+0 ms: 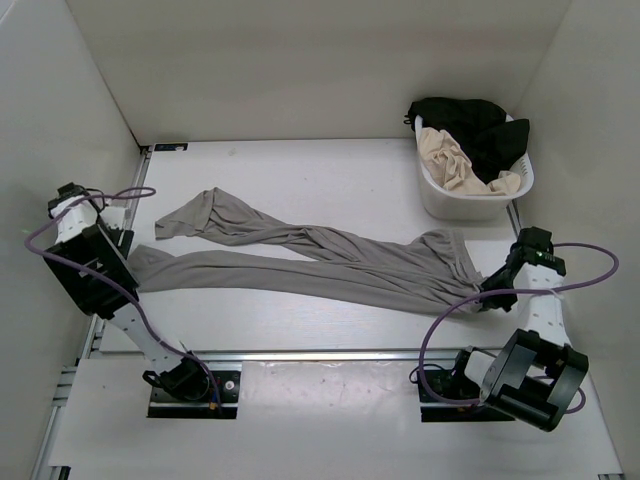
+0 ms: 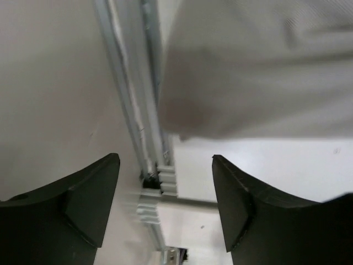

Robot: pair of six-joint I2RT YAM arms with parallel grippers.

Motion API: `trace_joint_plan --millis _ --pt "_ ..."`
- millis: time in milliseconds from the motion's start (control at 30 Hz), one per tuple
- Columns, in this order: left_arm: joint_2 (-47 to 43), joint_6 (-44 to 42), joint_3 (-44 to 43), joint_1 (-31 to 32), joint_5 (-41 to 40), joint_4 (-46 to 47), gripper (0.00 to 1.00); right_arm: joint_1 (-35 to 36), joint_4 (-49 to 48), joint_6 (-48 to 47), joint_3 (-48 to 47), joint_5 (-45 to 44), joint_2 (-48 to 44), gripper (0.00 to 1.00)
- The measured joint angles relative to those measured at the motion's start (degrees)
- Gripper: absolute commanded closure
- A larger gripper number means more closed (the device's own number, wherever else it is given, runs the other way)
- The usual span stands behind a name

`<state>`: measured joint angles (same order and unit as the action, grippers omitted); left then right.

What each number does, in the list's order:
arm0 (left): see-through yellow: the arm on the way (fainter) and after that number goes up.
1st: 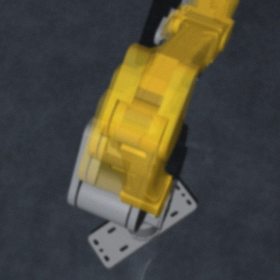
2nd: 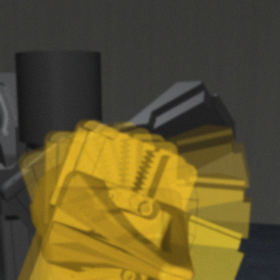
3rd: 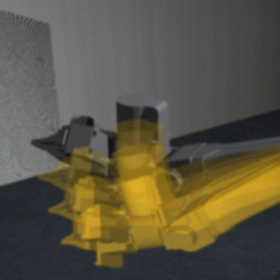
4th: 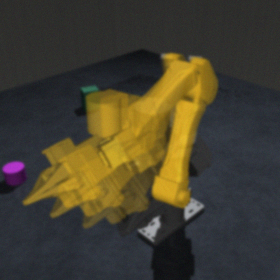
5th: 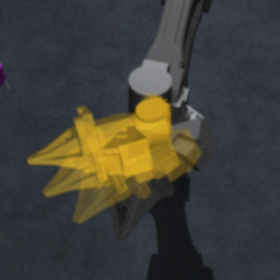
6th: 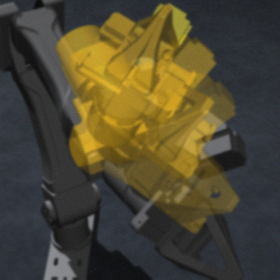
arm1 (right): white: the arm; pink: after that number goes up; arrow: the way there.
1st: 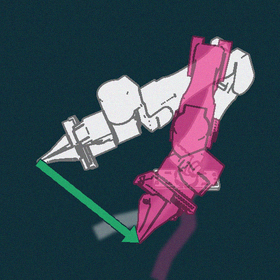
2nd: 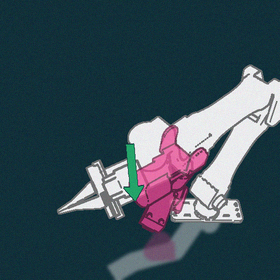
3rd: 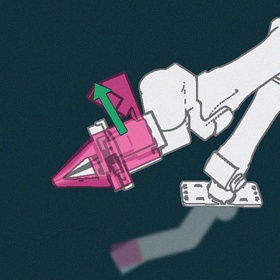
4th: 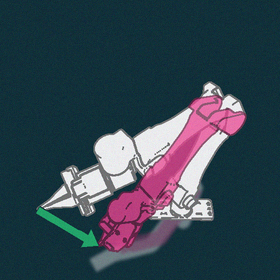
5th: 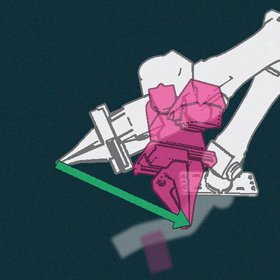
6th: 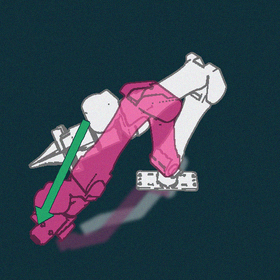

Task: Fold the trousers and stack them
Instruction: Flatten the trousers out

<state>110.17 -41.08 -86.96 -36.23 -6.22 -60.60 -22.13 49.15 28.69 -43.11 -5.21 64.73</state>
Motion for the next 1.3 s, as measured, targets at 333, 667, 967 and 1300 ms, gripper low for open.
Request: trace_joint_plan --millis 333,667,967,1300 --pt "4.8 1.1 7.5 0.2 0.5 2.8 0.14 -2.7 2.4 3.8 -2.0 -4.3 -2.7 0.34" --pt "-0.2 1.1 2.1 4.7 3.9 2.9 0.13 12.3 -2.1 0.1 -7.1 1.3 -2.0 0.33" --pt "7.6 1.8 -3.5 8.5 6.2 4.5 0.27 23.0 -7.8 -1.8 -6.1 5.5 7.9 0.41" --pt "9.9 1.8 -0.1 9.4 4.5 5.5 0.86 32.1 -9.6 0.9 1.3 4.7 10.0 0.45"
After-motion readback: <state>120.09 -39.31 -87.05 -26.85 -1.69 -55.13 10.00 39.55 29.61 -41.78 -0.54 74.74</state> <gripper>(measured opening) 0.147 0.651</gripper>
